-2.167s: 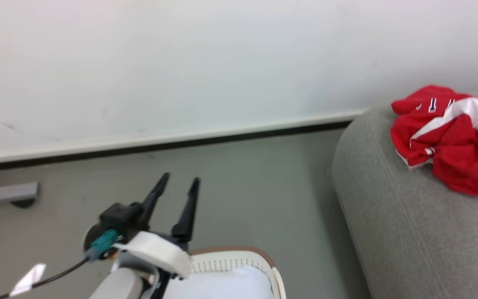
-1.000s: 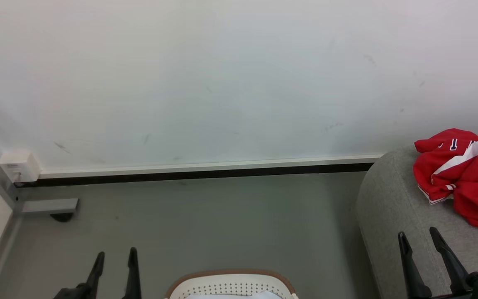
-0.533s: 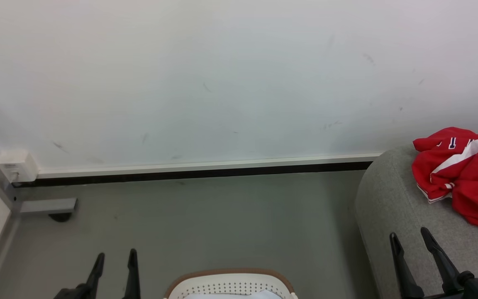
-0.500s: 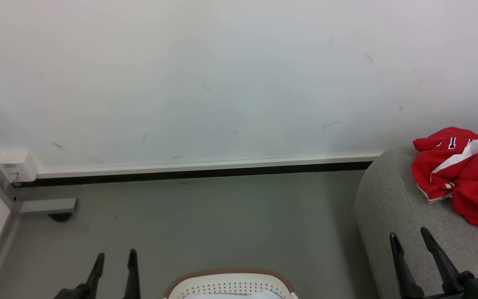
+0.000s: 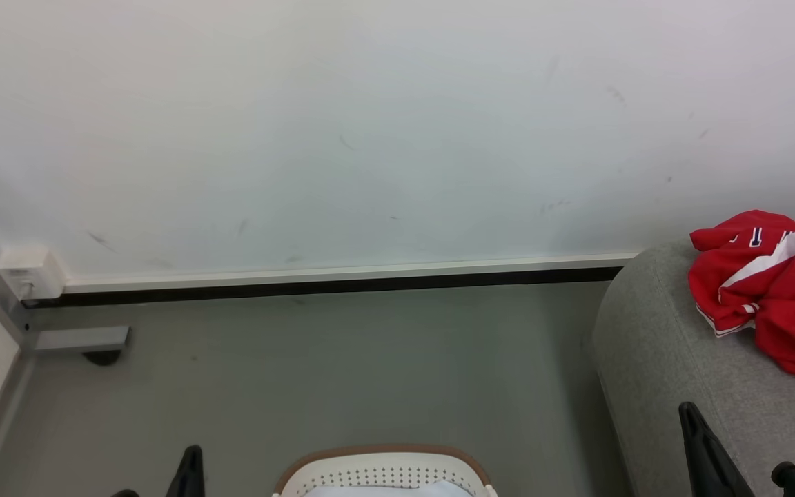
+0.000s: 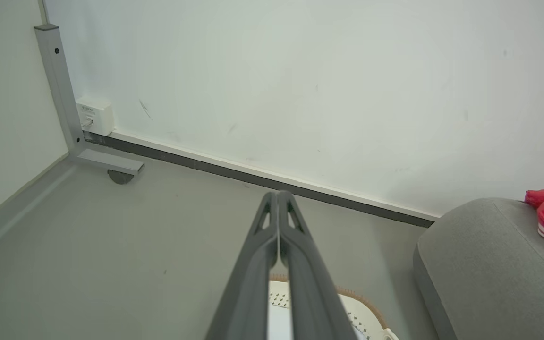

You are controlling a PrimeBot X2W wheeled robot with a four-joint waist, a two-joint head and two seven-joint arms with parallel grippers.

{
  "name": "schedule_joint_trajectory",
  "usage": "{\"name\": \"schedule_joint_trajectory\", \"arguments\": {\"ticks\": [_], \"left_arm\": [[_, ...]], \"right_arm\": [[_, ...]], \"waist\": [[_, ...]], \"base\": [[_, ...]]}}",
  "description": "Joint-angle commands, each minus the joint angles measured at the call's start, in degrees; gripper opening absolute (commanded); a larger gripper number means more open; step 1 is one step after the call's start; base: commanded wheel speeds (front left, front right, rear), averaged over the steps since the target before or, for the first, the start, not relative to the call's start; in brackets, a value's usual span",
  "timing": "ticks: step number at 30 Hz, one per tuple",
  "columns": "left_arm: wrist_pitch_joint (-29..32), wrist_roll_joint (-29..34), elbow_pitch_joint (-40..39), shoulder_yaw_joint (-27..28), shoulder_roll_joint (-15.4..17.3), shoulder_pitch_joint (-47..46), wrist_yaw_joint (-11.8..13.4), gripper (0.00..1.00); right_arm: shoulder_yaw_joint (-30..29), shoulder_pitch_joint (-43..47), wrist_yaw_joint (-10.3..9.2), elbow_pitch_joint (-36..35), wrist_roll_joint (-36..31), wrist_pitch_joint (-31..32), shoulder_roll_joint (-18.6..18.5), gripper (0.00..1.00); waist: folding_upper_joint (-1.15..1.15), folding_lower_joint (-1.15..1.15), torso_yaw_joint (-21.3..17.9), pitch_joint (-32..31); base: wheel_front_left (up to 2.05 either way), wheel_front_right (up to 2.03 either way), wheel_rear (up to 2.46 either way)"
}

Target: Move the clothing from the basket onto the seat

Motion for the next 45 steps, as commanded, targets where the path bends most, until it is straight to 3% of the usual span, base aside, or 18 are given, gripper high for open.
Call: {"name": "schedule_joint_trajectory", "arguments": {"ticks": [1,45], "left_arm": [[0.72,-3.84,-0.87,0.41,0.23,-1.78,-0.28,0.00],[9.84,-40.22,-2.13,2.94,0.45,-5.35,-2.79,0.00]], "right_arm": [[-0.82,-1.41,-0.01,-0.66,3.35,0.73,-0.22,0.00],[-6.51,-4.98,-0.05,1.30,36.87,9.74,1.60,0.00]], "waist": [[0.00,0.00,0.08,0.06],[0.00,-0.01,1.55,1.34]], "base": [[0.00,0.00,0.00],[0.00,0.00,0.00]]}}
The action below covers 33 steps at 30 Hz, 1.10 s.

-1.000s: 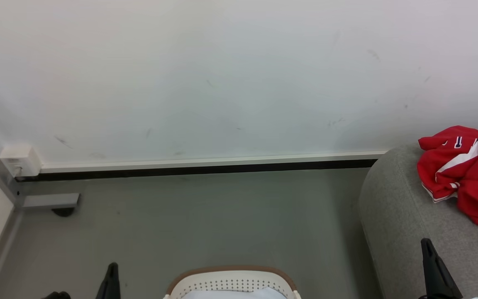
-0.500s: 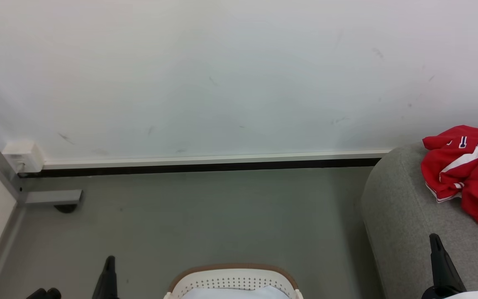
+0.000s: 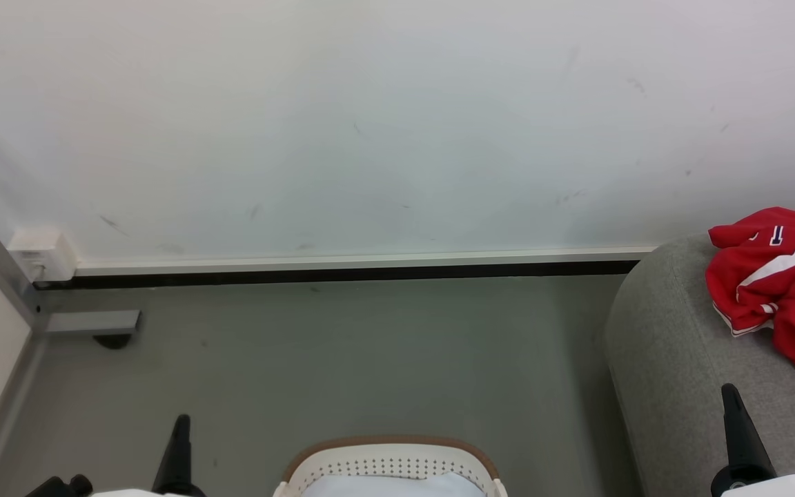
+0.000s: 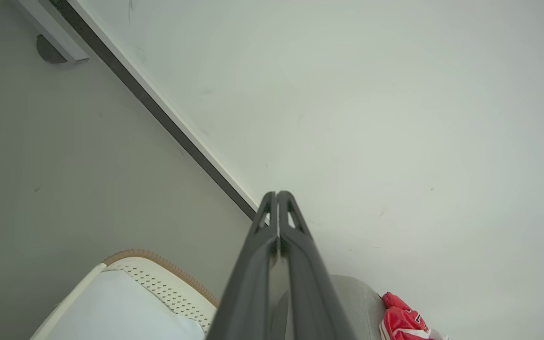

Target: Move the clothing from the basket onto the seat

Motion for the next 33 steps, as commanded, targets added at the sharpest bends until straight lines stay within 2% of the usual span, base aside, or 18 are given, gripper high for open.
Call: {"name": "schedule_joint_trajectory", "arguments": {"ticks": [1,33], "left_arm": [[0.49,-2.12,-0.84,0.42,0.43,-1.26,-0.47,0.00],[5.37,-20.41,-1.09,1.95,0.57,-3.21,-1.75,0.00]], "right_arm": [[-0.64,-1.20,-0.05,-0.40,1.84,0.49,-0.23,0.00],[-3.71,-2.82,-0.08,0.75,18.59,5.27,1.01,0.00]], "waist": [[0.00,-0.01,0.06,0.05],[0.00,-0.01,1.15,1.00]], "base": [[0.00,0.00,0.00],[0.00,0.00,0.00]]}}
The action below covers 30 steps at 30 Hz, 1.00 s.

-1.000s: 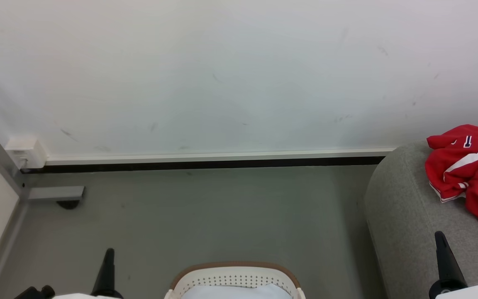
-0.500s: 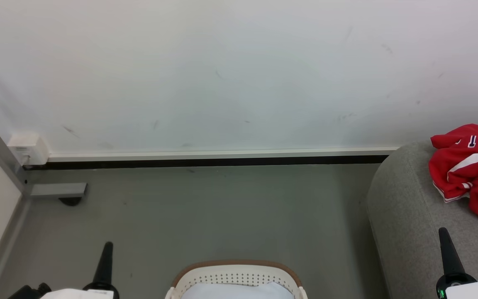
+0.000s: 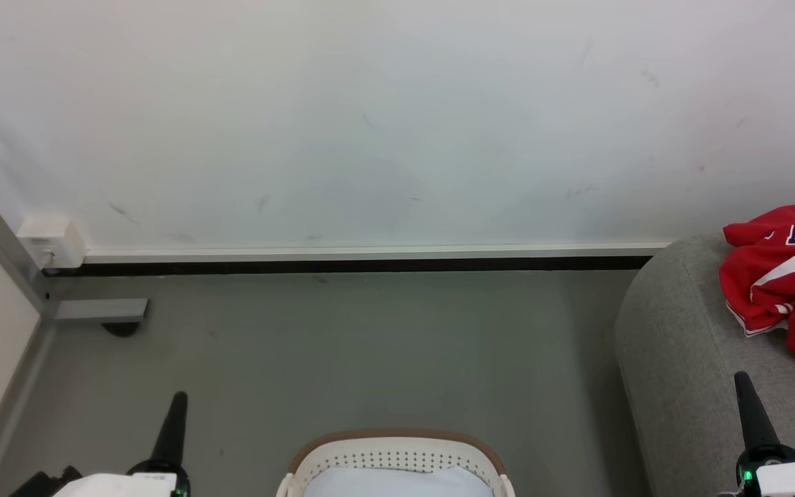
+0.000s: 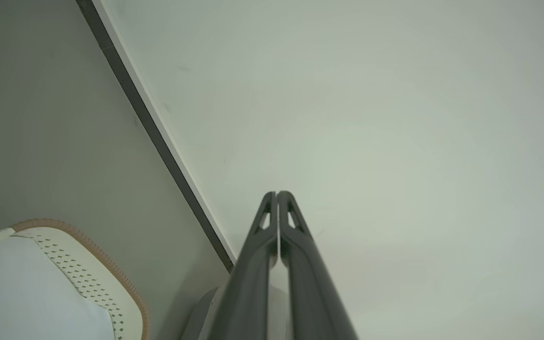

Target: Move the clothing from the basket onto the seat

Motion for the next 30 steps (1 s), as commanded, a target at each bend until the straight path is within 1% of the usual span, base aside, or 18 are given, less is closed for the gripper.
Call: {"name": "schedule_joint_trajectory", "arguments": {"ticks": [1,30], "left_arm": [[0.51,-2.02,-0.44,0.35,0.51,-0.98,-0.48,0.00],[3.73,-14.38,-0.59,1.36,0.58,-2.29,-1.29,0.00]], "right_arm": [[-0.47,-0.73,-0.08,0.06,1.63,0.38,0.14,0.00],[-2.73,-1.94,-0.11,0.78,12.76,3.63,0.89,0.00]], "waist": [[0.00,-0.01,0.07,0.06],[0.00,-0.01,1.03,0.89]], "base": [[0.00,0.00,0.00],[0.00,0.00,0.00]]}}
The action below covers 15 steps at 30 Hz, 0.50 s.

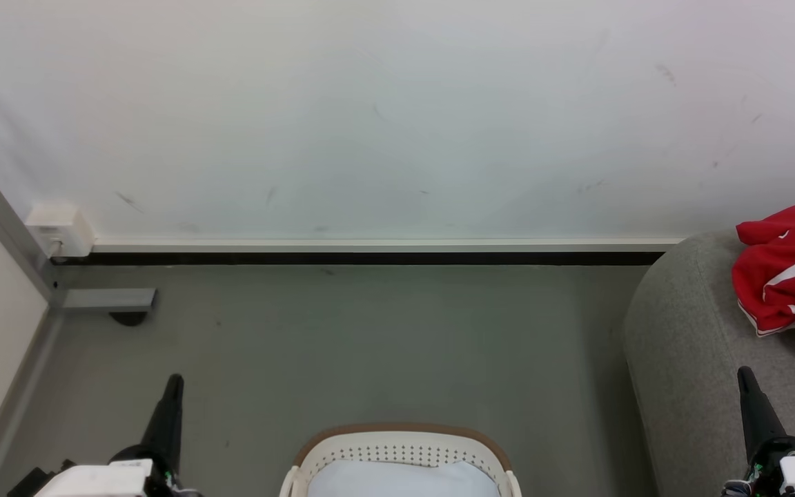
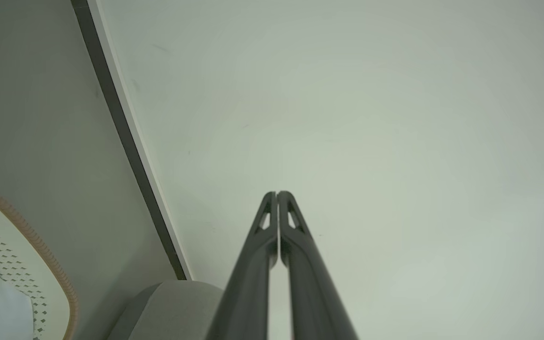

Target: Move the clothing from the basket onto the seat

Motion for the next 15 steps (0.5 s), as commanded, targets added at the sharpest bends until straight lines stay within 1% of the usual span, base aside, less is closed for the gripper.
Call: {"name": "schedule_joint_trajectory", "arguments": {"ticks": [1,11,15], "left_arm": [[0.36,-1.38,-0.23,0.26,0.49,-0.80,-0.37,0.00],[1.36,-5.15,-0.26,0.56,0.51,-1.15,-0.64,0.00],[1.35,-4.91,-0.25,0.53,0.50,-1.05,-0.58,0.00]], "right_arm": [[-0.49,-0.70,-0.11,0.12,0.91,0.28,-0.16,0.00],[-1.08,-1.14,-0.12,0.33,4.25,1.33,0.17,0.00],[-1.07,-1.09,-0.12,0.32,4.00,1.23,0.19,0.00]], "waist": [[0.00,0.00,0.05,0.04],[0.00,0.00,0.38,0.33],[0.00,0.00,0.38,0.33]], "base": [[0.00,0.00,0.00],[0.00,0.00,0.00],[0.00,0.00,0.00]]}}
